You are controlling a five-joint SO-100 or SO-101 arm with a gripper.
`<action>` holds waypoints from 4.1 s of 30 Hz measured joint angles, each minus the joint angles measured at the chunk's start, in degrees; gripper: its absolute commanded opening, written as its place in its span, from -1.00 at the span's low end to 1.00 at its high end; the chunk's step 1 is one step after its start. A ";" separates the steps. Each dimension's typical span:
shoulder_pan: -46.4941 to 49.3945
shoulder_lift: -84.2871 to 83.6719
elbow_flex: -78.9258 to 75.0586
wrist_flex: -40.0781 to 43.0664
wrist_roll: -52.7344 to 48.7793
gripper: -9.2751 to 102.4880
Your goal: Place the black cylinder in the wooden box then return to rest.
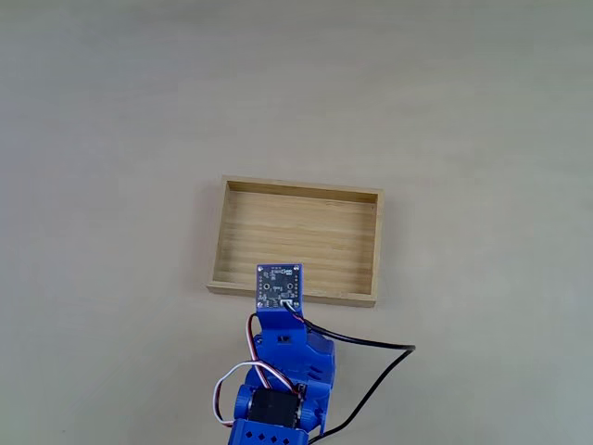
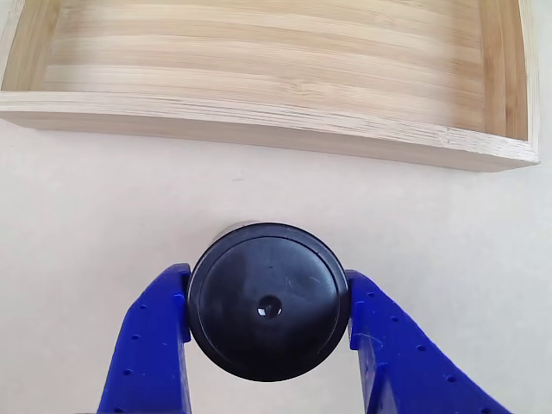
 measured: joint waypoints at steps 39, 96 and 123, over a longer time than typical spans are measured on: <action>-6.94 11.16 -32.08 14.77 -7.12 -0.47; -2.37 48.16 -49.83 3.78 -6.24 -0.45; -0.88 48.52 -49.83 5.71 -2.55 -0.26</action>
